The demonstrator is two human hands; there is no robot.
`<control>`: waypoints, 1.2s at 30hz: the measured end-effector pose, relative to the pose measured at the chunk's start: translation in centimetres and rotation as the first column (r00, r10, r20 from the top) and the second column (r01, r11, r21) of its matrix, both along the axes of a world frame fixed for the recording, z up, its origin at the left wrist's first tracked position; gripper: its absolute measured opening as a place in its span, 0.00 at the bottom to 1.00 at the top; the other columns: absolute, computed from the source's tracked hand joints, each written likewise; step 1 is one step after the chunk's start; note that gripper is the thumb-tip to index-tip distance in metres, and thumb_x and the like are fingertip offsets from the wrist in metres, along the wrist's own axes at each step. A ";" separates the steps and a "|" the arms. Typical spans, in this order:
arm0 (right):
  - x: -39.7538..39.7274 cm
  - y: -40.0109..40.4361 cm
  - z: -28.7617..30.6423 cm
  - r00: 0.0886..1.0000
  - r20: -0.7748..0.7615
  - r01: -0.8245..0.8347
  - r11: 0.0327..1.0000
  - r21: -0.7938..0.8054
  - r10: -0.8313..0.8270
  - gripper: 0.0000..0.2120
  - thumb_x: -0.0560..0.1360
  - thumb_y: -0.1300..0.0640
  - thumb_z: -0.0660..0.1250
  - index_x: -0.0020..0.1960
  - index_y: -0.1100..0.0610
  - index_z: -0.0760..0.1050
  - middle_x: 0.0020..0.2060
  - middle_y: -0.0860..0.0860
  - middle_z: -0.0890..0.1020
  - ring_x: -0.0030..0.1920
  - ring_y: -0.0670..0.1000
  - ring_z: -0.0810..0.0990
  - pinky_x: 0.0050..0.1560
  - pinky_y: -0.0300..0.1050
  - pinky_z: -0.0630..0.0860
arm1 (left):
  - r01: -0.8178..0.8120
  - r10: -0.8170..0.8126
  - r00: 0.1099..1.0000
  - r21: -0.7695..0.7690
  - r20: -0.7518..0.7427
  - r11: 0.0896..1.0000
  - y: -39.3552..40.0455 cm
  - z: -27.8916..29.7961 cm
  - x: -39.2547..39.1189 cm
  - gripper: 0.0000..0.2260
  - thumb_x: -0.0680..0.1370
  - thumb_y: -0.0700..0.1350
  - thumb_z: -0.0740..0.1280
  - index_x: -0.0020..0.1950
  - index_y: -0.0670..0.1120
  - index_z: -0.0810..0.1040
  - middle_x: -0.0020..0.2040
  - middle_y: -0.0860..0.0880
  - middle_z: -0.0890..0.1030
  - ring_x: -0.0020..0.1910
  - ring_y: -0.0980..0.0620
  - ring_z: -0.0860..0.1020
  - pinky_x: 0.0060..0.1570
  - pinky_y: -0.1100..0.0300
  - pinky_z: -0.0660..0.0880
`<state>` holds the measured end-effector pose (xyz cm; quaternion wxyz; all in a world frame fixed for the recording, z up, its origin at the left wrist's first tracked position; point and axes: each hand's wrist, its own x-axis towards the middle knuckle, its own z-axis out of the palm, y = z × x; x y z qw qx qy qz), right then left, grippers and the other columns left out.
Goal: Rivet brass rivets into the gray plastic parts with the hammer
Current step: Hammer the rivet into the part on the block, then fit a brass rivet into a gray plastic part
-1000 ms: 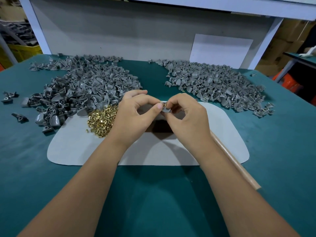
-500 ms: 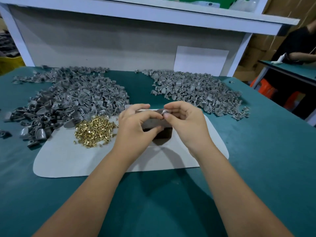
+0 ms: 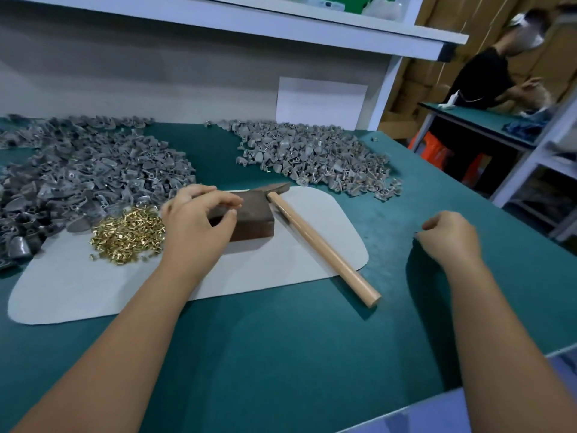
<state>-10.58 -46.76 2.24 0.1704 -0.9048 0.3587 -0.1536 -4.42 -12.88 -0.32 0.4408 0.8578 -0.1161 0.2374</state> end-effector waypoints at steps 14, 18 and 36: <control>3.8 10.6 2.9 0.925 0.313 -0.157 0.967 -0.200 0.215 0.14 0.75 0.53 0.62 0.60 0.52 0.75 0.59 0.57 0.75 0.61 0.60 0.68 0.63 0.53 0.62 | 0.125 -0.129 0.991 -0.078 -0.040 0.989 0.0 0.0 0.0 0.12 0.78 0.36 0.65 0.49 0.51 0.84 0.45 0.61 0.81 0.50 0.59 0.79 0.61 0.57 0.74; 6.3 20.6 0.9 0.742 0.385 -0.490 0.836 -0.248 0.549 0.13 0.75 0.52 0.63 0.59 0.50 0.74 0.56 0.52 0.76 0.58 0.55 0.71 0.59 0.50 0.63 | 0.175 -0.209 0.970 -0.242 -0.127 0.955 1.2 0.1 0.9 0.19 0.79 0.32 0.58 0.49 0.54 0.82 0.47 0.59 0.83 0.49 0.67 0.79 0.52 0.72 0.73; 7.3 25.0 -3.3 0.553 0.338 -0.599 0.645 -0.475 0.762 0.12 0.72 0.55 0.62 0.54 0.57 0.76 0.46 0.54 0.78 0.46 0.58 0.74 0.51 0.49 0.62 | -0.206 0.339 0.926 0.528 -0.166 0.824 5.6 0.3 8.0 0.12 0.76 0.44 0.65 0.57 0.53 0.82 0.55 0.49 0.83 0.62 0.42 0.71 0.59 0.48 0.70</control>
